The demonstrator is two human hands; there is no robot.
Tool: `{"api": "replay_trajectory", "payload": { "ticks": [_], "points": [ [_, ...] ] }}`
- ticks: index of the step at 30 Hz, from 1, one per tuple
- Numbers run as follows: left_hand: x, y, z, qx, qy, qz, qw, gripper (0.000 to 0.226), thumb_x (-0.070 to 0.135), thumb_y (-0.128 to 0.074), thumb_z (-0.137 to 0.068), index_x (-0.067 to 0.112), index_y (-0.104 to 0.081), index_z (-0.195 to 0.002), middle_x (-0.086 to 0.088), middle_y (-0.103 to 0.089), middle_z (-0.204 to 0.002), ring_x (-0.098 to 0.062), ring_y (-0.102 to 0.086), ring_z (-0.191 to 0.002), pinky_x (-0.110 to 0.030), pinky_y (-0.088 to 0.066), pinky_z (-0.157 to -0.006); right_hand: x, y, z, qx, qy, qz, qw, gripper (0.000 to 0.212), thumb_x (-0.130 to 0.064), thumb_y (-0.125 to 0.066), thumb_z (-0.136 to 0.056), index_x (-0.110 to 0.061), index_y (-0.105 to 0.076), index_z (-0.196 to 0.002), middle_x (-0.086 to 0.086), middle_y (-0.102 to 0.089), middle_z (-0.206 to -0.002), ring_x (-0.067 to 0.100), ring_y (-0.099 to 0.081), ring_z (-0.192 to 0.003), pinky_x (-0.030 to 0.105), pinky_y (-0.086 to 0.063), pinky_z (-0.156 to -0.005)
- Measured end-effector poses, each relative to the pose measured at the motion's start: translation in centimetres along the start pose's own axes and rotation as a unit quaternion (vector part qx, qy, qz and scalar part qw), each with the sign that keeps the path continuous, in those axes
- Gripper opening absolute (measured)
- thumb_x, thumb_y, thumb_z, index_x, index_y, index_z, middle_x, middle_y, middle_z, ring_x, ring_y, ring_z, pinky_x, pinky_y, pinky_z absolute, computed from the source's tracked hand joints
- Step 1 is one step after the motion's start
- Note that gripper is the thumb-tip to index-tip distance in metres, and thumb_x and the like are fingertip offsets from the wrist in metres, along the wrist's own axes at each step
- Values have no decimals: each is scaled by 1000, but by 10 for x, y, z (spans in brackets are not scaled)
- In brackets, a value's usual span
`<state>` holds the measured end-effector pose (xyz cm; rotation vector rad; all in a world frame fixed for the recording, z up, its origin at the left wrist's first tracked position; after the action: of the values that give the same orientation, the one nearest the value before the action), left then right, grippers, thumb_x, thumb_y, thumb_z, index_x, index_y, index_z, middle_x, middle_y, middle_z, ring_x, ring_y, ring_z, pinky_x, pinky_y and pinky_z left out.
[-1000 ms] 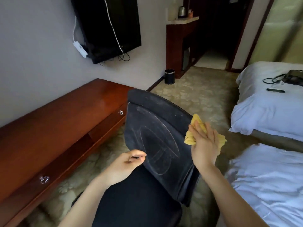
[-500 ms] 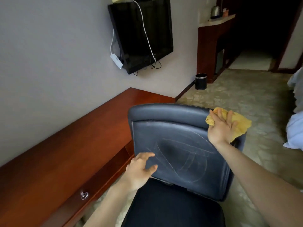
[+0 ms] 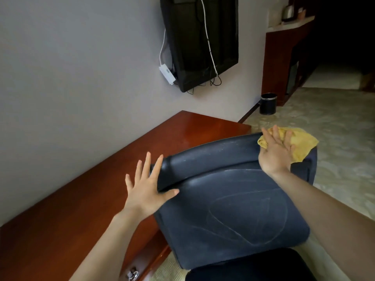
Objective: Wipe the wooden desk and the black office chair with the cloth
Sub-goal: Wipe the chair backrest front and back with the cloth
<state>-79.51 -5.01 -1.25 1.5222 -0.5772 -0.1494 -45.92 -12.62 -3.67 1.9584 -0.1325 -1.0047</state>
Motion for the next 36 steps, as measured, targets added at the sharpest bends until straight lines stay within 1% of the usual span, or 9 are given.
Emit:
{"api": "replay_trajectory", "payload": {
  "ticks": [4,6,8,10,19,24,29,34,36],
  "points": [
    [-40,-2,2,-39,-6,-3,999,102,73,-55,-74,44,11,-147,17,18,-156,-14,18,-145,-52,12,-115,-37,-24,4,-20,30,15,999,59,-8,-40,-97,-27,-22,-150,-1,-4,-160,30,9,-146,49,-3,-115],
    [-53,-2,8,-29,0,26,999,106,78,-55,-70,43,8,-148,14,-1,-159,-16,3,-146,-51,5,-117,-55,-34,9,-29,49,13,998,58,-7,-40,-96,-26,-25,-149,-1,-5,-160,29,8,-146,48,-5,-115],
    [-61,2,19,9,10,29,999,113,88,-43,-57,42,3,-149,13,-18,-152,-17,-13,-141,-48,-4,-117,-71,-43,13,-40,68,6,997,57,-5,-39,-96,-26,-28,-148,-2,-7,-160,28,7,-146,47,-6,-115],
    [-72,6,38,47,18,12,999,114,88,-27,-49,41,2,-149,14,-22,-148,-15,-19,-137,-46,-11,-114,-87,-53,17,-58,95,2,994,57,-3,-39,-96,-26,-29,-147,-2,-8,-160,28,7,-146,48,-6,-117],
    [-107,13,132,80,96,23,992,110,82,-30,-51,41,-1,-148,17,-26,-142,-10,-24,-128,-43,-17,-111,-145,-82,60,-113,179,-36,977,55,-4,-42,-97,-26,-32,-145,-4,-11,-159,27,6,-146,40,-10,-116],
    [-107,20,186,82,172,13,982,114,76,-41,-48,38,-6,-150,13,-24,-149,-14,-20,-138,-49,-17,-113,-169,-91,92,-182,246,-31,952,55,-9,-40,-99,-27,-23,-149,-4,-3,-160,29,10,-146,41,-7,-119],
    [-90,19,252,98,285,-9,953,117,70,-50,-45,37,-6,-149,10,-23,-151,-18,-19,-139,-49,-15,-113,-201,-96,127,-250,357,7,900,59,-13,-39,-100,-28,-12,-151,-2,3,-160,34,11,-145,41,-5,-120],
    [-73,13,320,54,377,-33,924,125,52,-72,-55,36,10,-148,13,-8,-152,-16,-5,-143,-47,-13,-116,-229,-102,174,-333,412,5,848,58,-18,-32,-103,-30,-4,-152,-2,13,-159,32,17,-144,41,1,-118],
    [-61,14,350,39,397,-46,916,127,48,-75,-60,36,17,-146,15,-1,-153,-13,1,-145,-46,-12,-117,-242,-100,202,-364,429,-9,827,56,-20,-30,-103,-30,-4,-152,-2,15,-159,31,18,-144,41,1,-118]
  ]
}}
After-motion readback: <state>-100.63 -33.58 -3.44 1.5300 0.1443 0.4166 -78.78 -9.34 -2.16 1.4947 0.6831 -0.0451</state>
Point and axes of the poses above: each hand's wrist, its own z-axis away from the middle knuckle, its own y-axis out of the back of the hand, x = y × z, the point moved 7 cm from there along -z, towards the middle knuckle
